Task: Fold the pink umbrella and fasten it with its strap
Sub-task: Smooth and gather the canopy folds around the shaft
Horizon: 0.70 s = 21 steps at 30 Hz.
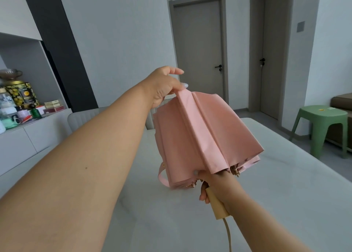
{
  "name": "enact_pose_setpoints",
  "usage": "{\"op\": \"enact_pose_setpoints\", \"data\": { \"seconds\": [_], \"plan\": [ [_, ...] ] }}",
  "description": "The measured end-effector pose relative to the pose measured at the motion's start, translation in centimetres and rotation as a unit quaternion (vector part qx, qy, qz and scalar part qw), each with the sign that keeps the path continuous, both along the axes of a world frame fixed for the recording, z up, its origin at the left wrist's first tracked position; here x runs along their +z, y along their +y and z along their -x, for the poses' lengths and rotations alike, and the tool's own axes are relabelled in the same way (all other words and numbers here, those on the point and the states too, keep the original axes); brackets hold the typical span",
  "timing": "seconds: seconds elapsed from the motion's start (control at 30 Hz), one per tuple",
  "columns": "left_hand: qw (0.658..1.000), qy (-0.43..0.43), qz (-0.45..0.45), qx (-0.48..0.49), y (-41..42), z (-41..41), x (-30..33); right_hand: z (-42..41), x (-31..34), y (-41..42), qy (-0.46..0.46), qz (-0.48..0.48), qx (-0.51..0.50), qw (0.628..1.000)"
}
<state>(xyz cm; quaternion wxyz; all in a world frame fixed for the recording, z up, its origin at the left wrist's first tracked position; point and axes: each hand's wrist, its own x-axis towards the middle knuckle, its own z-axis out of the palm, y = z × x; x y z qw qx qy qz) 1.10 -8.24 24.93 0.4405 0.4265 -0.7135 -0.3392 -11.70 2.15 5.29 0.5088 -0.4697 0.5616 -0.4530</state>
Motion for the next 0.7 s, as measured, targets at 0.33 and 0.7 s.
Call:
{"op": "enact_pose_setpoints", "data": {
  "seconds": [0.33,0.7],
  "plan": [
    [0.995,-0.044,-0.005,0.088,-0.2,-0.7,-0.1,-0.1,0.0,0.0,-0.007,0.007,0.004,1.000],
    [0.981,-0.113,0.022,0.158,-1.5,-2.4,-3.7,0.2,-0.3,0.1,-0.076,0.079,0.045,0.993]
  ]
}}
